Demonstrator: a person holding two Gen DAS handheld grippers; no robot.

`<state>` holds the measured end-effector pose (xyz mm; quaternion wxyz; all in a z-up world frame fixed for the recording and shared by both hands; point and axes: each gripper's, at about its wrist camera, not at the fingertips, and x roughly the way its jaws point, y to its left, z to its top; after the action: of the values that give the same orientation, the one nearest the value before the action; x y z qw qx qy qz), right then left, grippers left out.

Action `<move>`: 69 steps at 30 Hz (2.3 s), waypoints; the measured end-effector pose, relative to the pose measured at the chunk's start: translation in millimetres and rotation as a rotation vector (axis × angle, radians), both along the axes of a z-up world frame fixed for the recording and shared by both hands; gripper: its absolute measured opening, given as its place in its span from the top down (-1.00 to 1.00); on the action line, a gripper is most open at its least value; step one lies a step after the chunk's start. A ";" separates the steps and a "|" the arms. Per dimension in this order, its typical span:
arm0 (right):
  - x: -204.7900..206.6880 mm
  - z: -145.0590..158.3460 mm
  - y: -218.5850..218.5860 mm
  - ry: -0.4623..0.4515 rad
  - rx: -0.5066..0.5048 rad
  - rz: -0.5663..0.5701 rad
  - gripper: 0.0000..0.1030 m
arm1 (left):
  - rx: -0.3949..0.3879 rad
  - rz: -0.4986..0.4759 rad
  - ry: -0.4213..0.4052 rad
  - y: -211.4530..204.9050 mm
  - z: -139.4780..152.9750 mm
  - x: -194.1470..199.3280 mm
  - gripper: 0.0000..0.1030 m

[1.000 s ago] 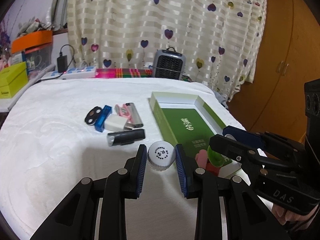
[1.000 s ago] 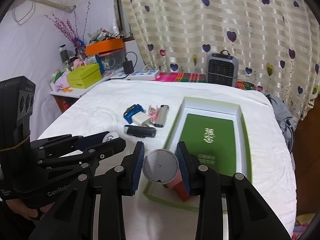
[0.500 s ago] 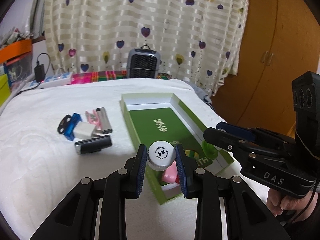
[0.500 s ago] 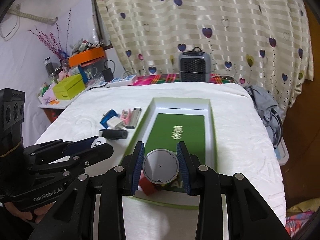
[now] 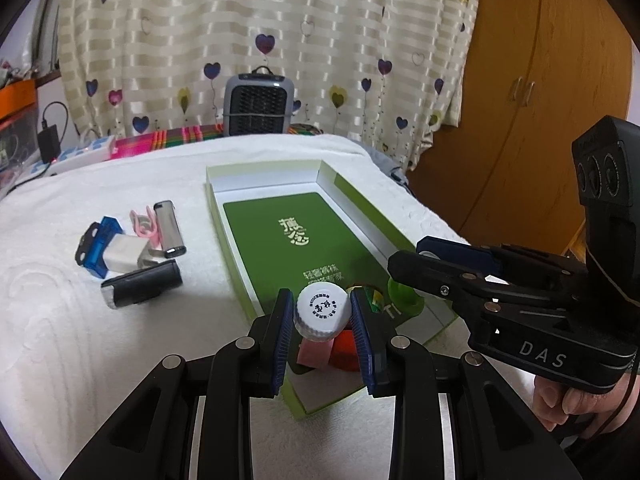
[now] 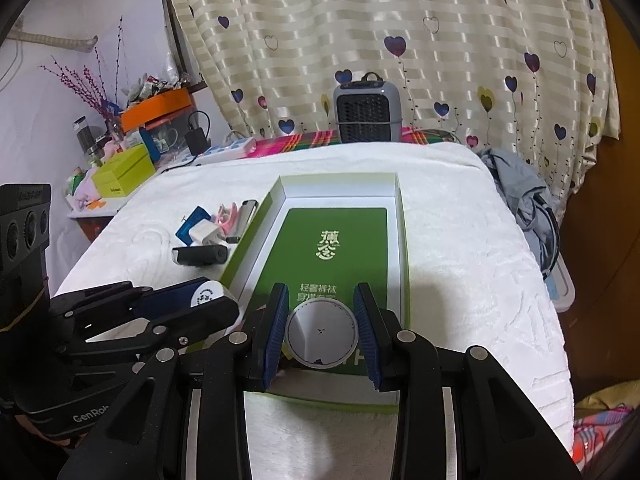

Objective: Organize rigid objects
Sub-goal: 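Carry the white cap and the white disc over the green box with both grippers, then lower the white cap into the box and open the left gripper while the right gripper releases the disc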

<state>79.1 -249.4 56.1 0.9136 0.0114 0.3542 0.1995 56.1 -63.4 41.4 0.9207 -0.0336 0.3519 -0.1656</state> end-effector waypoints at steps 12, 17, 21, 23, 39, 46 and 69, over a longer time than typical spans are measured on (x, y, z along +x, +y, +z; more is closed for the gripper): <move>8.3 -15.8 -1.1 0.053 -0.015 -0.008 0.31 | 0.020 -0.003 0.031 -1.9 -12.5 9.0 0.46; 10.5 -18.9 -2.6 0.065 -0.012 -0.017 0.31 | 0.025 -0.003 0.024 -1.5 -13.2 10.2 0.46; 11.5 -19.4 -2.6 0.071 -0.004 -0.022 0.31 | 0.022 -0.004 0.020 -1.1 -12.5 10.4 0.46; 12.1 -19.8 -3.7 0.075 -0.004 -0.032 0.31 | 0.022 -0.005 0.021 -1.5 -12.2 10.0 0.46; 6.4 -6.6 -8.3 0.031 0.001 -0.062 0.20 | -0.030 0.033 -0.021 8.7 -0.4 7.1 0.37; -2.6 -0.8 -12.1 0.023 0.006 -0.084 0.19 | -0.034 0.064 -0.031 19.5 5.3 -4.9 0.37; -40.4 17.4 18.0 -0.011 -0.004 -0.017 0.19 | -0.017 0.109 -0.048 43.2 16.6 -48.1 0.37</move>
<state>38.6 -231.4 73.4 0.9173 0.0114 0.3494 0.1908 8.0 -20.1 58.0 0.9362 -0.0568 0.3258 -0.1188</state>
